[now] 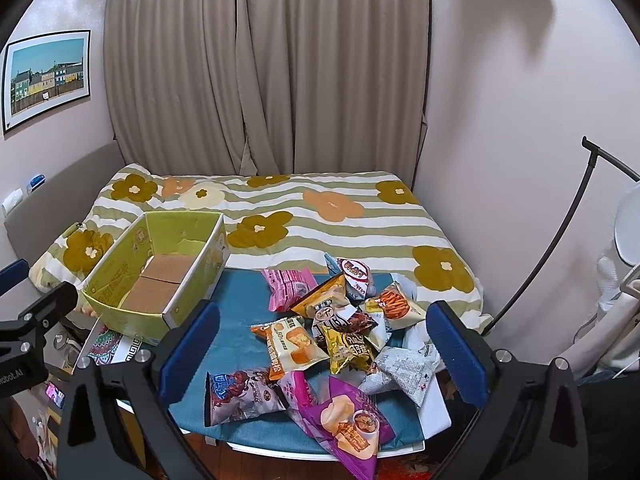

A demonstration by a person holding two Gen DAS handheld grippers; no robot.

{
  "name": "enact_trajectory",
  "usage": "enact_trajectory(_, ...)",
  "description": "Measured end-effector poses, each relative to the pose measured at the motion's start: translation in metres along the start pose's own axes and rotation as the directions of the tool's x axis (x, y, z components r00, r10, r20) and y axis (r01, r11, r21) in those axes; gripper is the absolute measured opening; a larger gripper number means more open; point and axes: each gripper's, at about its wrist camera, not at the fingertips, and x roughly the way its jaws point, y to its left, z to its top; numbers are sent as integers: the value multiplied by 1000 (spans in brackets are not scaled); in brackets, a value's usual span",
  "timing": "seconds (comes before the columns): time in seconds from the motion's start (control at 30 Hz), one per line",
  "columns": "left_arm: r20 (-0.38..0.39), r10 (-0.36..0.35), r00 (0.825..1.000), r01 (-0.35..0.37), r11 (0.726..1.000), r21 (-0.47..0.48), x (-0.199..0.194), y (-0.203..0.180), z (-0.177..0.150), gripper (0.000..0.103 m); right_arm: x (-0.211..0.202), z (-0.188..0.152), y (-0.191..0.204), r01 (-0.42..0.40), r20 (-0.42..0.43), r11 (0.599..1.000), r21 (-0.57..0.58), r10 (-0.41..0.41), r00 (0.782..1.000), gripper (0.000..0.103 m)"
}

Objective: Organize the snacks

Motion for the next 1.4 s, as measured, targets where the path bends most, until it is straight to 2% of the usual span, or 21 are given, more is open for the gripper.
enact_trajectory(1.4, -21, -28, 999, 29, 1000, 12, 14, 2, 7, 103, 11, 3, 4, 9, -2, 1000, 3, -9, 1000, 103)
